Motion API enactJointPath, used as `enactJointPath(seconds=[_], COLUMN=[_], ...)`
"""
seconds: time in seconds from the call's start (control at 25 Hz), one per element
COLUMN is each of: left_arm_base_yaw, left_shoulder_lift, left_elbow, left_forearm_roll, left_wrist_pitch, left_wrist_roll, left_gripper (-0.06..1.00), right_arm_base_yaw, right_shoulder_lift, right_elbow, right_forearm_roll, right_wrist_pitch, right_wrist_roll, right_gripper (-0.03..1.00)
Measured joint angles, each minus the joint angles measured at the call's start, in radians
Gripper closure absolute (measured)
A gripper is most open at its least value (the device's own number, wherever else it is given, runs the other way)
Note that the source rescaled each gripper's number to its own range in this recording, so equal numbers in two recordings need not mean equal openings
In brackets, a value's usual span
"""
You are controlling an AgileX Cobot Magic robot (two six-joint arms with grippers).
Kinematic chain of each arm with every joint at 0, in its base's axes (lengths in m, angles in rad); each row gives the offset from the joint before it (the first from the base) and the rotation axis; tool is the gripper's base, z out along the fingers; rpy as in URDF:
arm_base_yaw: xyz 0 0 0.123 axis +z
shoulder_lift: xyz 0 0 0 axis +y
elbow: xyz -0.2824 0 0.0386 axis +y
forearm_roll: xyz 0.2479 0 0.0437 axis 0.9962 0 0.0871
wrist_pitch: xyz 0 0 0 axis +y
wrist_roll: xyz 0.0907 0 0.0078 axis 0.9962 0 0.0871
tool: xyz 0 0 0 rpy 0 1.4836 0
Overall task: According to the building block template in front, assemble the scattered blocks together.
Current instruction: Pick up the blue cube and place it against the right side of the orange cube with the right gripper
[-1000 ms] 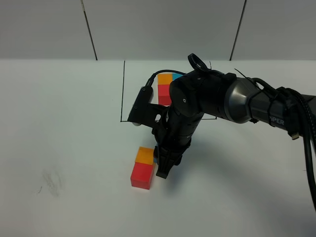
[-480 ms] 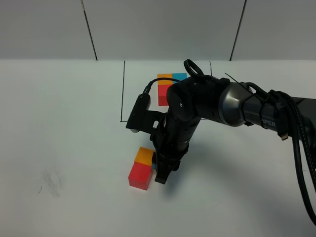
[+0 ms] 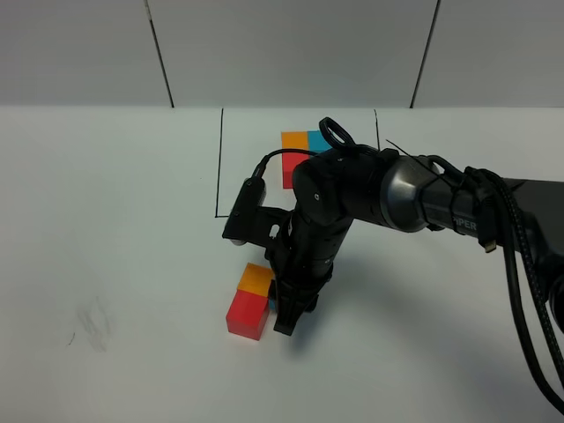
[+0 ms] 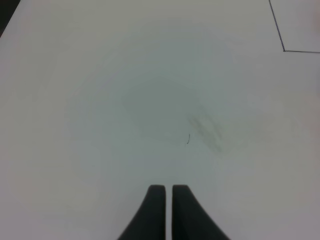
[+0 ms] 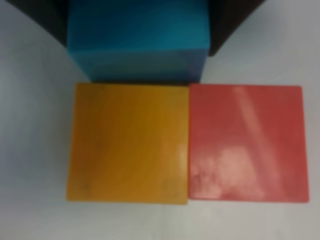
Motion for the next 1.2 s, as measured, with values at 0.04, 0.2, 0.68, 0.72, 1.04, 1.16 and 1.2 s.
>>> enactJointPath(seconds=[0.04,0.2,0.68,0.72,1.04,1.16,1.2], left_arm_base_yaw=[0.0,0.0,0.0,0.0,0.0,0.0,0.0], left_shoulder_lift=[0.0,0.0,0.0,0.0,0.0,0.0,0.0], left_elbow=[0.0,0.0,0.0,0.0,0.0,0.0,0.0], left_forearm_roll=[0.0,0.0,0.0,0.0,0.0,0.0,0.0], left_wrist_pitch=[0.0,0.0,0.0,0.0,0.0,0.0,0.0], left_wrist_roll=[0.0,0.0,0.0,0.0,0.0,0.0,0.0], left_gripper=[0.94,0.94,0.94,0.94,0.94,0.94,0.94], right_arm_base_yaw=[0.0,0.0,0.0,0.0,0.0,0.0,0.0], right_shoulder_lift=[0.0,0.0,0.039,0.039,0.039,0.039,0.039], right_elbow=[0.0,0.0,0.0,0.0,0.0,0.0,0.0], right_forearm_roll=[0.002,0.002,0.004,0.004,-0.003,-0.005,-0.006], right_wrist_pitch=[-0.001,-0.007,-0.038,-0.041,-0.049,-0.049,-0.049], right_wrist_roll=[0.0,0.0,0.002,0.003,0.007,0.009,0.009], right_gripper=[0.39,0.39,0.39,0.39,0.39,0.39,0.39])
